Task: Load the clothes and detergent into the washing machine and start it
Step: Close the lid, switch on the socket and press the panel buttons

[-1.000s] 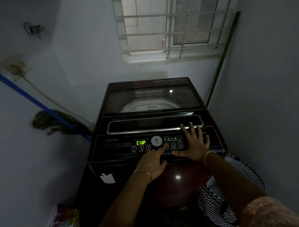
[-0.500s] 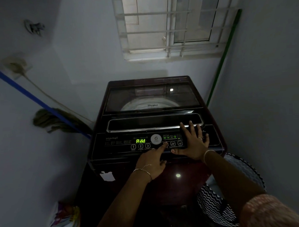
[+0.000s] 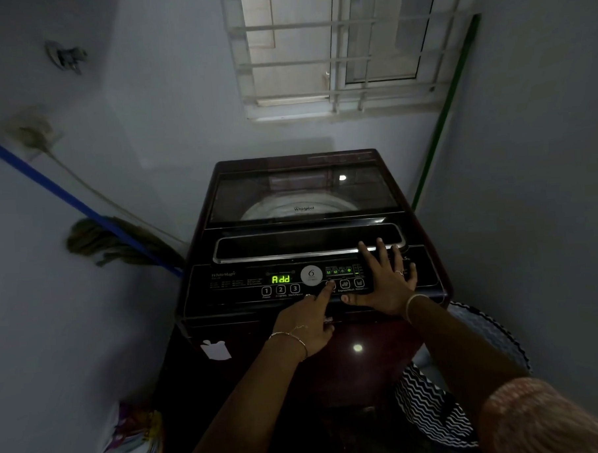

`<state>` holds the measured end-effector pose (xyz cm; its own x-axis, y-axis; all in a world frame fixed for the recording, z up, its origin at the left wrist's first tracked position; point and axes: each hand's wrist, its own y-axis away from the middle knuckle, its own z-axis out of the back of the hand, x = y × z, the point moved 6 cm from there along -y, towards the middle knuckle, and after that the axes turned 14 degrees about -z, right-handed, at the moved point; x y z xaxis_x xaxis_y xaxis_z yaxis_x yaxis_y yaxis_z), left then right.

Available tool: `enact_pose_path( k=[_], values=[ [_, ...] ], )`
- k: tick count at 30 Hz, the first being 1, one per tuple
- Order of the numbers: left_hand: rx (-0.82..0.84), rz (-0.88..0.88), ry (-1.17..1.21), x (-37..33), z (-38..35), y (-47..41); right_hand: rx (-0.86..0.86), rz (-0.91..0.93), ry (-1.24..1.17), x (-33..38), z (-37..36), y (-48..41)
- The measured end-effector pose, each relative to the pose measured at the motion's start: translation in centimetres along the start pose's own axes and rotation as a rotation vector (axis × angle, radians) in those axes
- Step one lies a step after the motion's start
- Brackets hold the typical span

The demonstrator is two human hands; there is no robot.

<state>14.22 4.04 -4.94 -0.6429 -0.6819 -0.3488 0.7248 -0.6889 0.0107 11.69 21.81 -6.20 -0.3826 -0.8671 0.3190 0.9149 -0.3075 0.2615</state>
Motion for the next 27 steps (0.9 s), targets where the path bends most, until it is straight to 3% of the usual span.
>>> enact_pose_path(
  k=[27],
  values=[
    [0.14, 0.017, -0.306, -1.0, -0.1, -1.9, 0.109, 0.029, -0.017, -0.1, 0.4, 0.1]
  ],
)
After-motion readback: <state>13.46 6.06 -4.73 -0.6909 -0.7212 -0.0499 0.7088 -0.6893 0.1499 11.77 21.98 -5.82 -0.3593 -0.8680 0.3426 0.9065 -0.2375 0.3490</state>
